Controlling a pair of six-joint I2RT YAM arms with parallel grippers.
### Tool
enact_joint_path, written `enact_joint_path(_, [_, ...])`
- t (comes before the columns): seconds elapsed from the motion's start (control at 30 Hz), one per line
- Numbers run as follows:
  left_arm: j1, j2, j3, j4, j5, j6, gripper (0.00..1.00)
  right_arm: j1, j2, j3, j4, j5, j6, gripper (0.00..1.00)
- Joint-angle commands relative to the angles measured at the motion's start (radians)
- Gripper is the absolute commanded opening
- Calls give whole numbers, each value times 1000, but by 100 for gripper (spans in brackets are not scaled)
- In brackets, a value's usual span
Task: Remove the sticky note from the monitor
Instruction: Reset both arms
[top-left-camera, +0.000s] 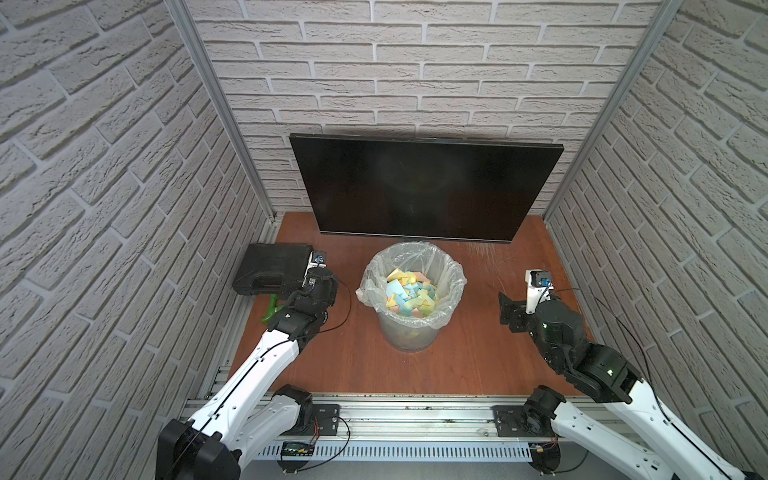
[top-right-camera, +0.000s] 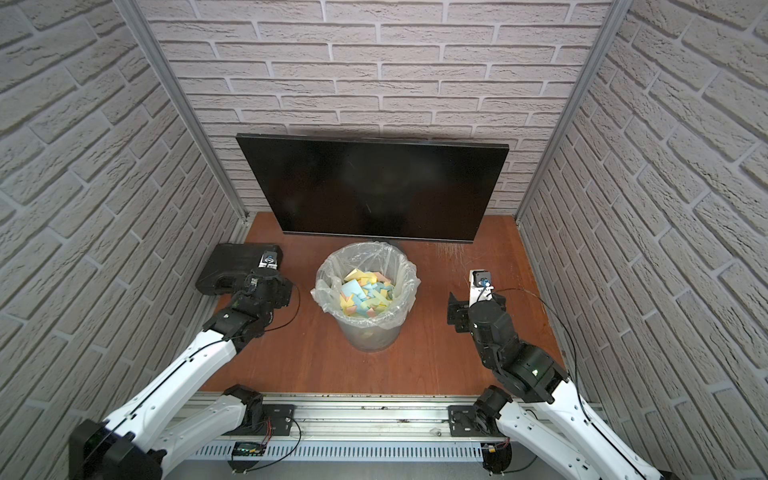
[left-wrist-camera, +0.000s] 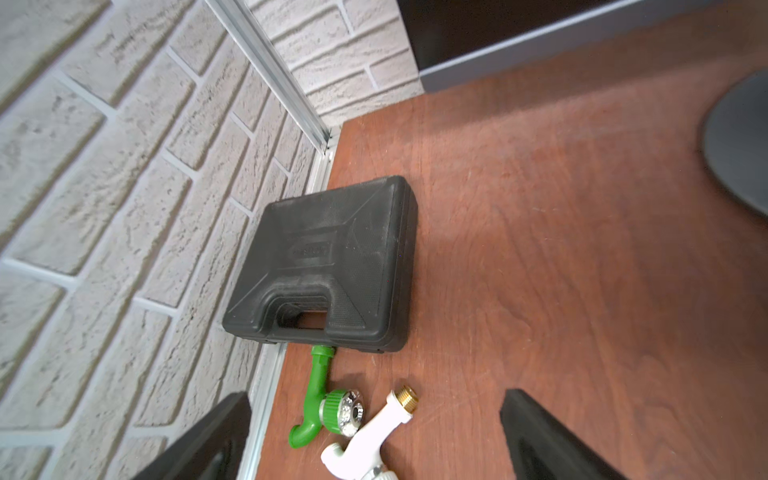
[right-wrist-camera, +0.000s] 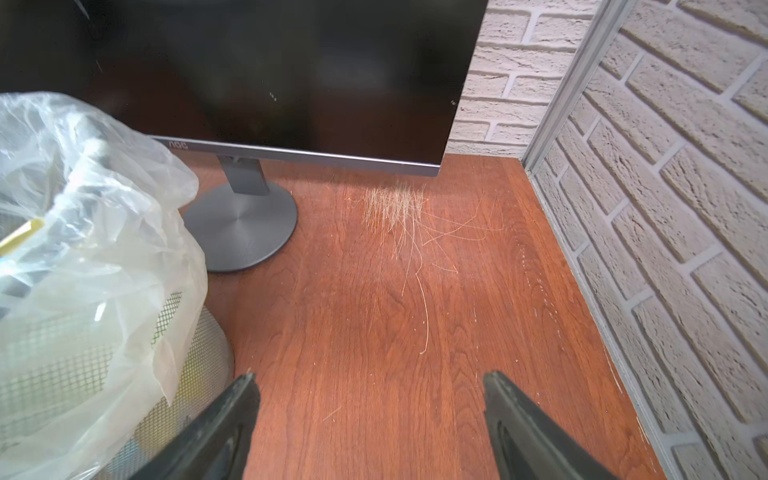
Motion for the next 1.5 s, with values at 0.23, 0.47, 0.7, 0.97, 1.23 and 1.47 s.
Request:
enact_joint_path(0.23, [187,222,-91,453,306,99,98,-5,-10,-145,288,-69,-131,87])
enact_joint_path(0.47, [233,365,-187,808,400,117,98,-5,-16,-182,366,-85,-178,88])
enact_joint_path(0.7, [237,497,-294,1114,415,120,98,-7,-43,-231,448,-79,-267,88])
enact_joint_path(0.97, [256,560,-344,1255,487,124,98,-64,50,-381,770,-111,-503,90])
enact_joint_path(1.23, [258,557,-323,1212,445,101,98,-355,347,-447,1073,-329,-406,89])
enact_joint_path(1.47, [259,557,-321,1206,448,100,98,-467,551,-489,1346,-429,-375,89])
